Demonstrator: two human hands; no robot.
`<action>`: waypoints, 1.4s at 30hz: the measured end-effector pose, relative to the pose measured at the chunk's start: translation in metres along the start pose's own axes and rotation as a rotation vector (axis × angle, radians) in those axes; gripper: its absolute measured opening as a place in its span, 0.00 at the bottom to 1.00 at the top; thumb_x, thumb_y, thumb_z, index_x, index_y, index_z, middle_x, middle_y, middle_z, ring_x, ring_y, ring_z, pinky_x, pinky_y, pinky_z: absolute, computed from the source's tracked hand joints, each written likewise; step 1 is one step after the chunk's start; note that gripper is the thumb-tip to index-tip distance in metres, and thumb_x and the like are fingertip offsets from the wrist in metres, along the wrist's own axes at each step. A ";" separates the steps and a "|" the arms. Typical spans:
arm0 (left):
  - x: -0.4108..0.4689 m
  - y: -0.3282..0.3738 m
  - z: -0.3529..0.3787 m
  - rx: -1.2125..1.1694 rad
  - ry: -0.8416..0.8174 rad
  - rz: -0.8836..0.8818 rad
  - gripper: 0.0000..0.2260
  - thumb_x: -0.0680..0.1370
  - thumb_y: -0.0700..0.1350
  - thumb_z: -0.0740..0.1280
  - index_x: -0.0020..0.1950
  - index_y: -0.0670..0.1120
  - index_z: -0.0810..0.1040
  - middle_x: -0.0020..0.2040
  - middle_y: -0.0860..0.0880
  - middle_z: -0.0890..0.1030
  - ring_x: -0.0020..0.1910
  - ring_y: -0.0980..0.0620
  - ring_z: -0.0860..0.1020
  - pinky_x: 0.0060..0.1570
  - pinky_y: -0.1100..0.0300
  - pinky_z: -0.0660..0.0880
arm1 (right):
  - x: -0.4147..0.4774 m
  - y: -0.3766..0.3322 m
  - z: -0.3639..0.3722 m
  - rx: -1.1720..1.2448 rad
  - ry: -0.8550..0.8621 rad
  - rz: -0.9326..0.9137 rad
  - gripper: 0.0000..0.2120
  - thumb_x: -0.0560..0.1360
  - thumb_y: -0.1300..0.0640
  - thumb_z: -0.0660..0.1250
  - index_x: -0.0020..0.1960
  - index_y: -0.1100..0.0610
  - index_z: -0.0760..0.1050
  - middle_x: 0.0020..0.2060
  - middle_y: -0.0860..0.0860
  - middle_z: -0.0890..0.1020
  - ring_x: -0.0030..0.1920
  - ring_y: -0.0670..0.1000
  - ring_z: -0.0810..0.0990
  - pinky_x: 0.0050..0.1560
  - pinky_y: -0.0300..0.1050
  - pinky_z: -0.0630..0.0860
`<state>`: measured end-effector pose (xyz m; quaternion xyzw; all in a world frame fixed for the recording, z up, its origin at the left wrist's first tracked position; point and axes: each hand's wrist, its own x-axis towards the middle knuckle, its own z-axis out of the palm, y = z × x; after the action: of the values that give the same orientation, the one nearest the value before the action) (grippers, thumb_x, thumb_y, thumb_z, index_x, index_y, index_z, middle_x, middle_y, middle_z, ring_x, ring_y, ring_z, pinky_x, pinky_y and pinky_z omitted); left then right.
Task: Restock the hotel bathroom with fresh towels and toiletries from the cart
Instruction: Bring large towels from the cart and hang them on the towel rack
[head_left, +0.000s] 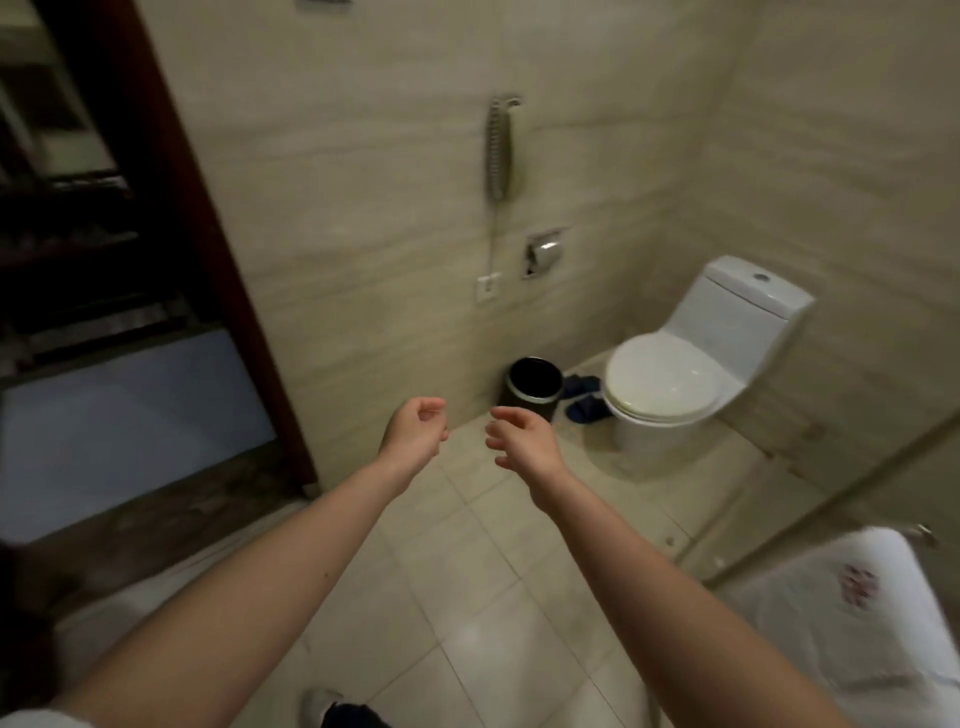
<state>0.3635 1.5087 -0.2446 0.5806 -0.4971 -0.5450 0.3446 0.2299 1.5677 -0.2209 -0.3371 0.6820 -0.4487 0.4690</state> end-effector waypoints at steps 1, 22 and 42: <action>0.010 0.000 -0.019 -0.009 0.041 -0.012 0.08 0.81 0.41 0.61 0.60 0.46 0.73 0.46 0.53 0.77 0.42 0.54 0.78 0.41 0.59 0.74 | 0.008 -0.007 0.019 -0.014 -0.037 -0.005 0.15 0.78 0.62 0.63 0.65 0.59 0.74 0.49 0.52 0.79 0.46 0.49 0.78 0.40 0.41 0.71; 0.135 0.000 -0.407 -0.135 0.542 -0.142 0.15 0.81 0.40 0.61 0.67 0.45 0.72 0.61 0.46 0.75 0.51 0.51 0.78 0.55 0.54 0.76 | 0.141 -0.132 0.439 -0.205 -0.552 -0.153 0.17 0.76 0.62 0.66 0.64 0.58 0.73 0.50 0.55 0.79 0.43 0.51 0.77 0.37 0.41 0.72; 0.375 0.048 -0.685 -0.223 0.695 -0.144 0.10 0.78 0.42 0.65 0.59 0.49 0.76 0.50 0.50 0.80 0.46 0.53 0.80 0.53 0.56 0.76 | 0.320 -0.263 0.780 -0.162 -0.649 -0.198 0.15 0.75 0.62 0.66 0.62 0.55 0.74 0.58 0.56 0.79 0.57 0.54 0.78 0.62 0.52 0.74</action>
<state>0.9887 1.0412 -0.1930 0.7233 -0.2461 -0.3891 0.5147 0.8687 0.9578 -0.2071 -0.5627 0.4949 -0.3059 0.5873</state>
